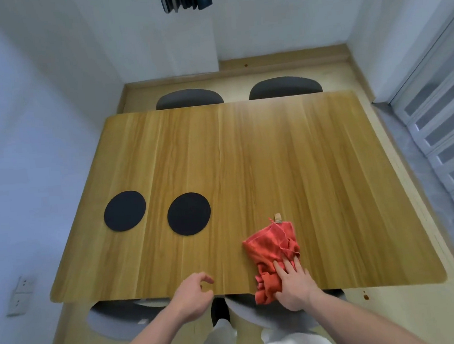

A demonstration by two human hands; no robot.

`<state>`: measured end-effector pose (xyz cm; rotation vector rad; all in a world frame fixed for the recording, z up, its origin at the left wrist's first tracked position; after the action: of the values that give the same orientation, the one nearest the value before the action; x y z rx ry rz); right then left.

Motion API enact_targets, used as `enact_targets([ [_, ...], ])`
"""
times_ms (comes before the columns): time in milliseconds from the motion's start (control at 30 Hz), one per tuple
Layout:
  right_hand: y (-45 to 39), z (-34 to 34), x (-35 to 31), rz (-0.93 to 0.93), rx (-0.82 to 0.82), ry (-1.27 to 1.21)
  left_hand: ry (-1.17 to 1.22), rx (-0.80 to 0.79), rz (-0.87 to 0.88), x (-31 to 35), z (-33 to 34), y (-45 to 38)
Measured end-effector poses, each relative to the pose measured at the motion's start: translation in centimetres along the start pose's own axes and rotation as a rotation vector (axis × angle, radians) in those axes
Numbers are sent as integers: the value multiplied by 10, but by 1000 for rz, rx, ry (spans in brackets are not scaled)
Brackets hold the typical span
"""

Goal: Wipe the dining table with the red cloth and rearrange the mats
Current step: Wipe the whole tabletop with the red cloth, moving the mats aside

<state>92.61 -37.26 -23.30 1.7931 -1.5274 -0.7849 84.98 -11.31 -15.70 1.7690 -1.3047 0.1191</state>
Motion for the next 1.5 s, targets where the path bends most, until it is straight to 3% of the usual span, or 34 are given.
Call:
enact_targets([
  [233, -12, -15, 85, 102, 16, -109, -42, 11, -16, 20, 19, -6],
  [533, -18, -26, 254, 456, 10, -275, 2, 6, -22, 52, 37, -25],
  [600, -16, -33, 273, 497, 82, -282, 0, 9, -15, 57, 37, -27],
  [733, -15, -47, 269, 452, 279, -273, -21, 2, -13, 59, 37, -26],
  [967, -32, -35, 218, 363, 120, -322, -53, -7, -32, 58, 34, -20],
  [1167, -31, -18, 168, 257, 112, -258, -84, -47, -29, 62, 39, -22],
  [1300, -32, -17, 192, 212, 126, -215, -82, -54, -34, 68, 42, -27],
  [1500, -32, -20, 261, 334, 117, -264, -69, -51, -34, 68, 41, -33],
])
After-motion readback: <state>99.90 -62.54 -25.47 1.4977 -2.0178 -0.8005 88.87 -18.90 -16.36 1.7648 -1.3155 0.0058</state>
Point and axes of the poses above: each hand's wrist, its own y-axis away from the middle knuckle, its own z-axis out of the palm, x = y × z, the point moved 9 cm from there along -y, towards the middle knuckle, and after that the axes turned 12 degrees about z, right-handed, at the moved point
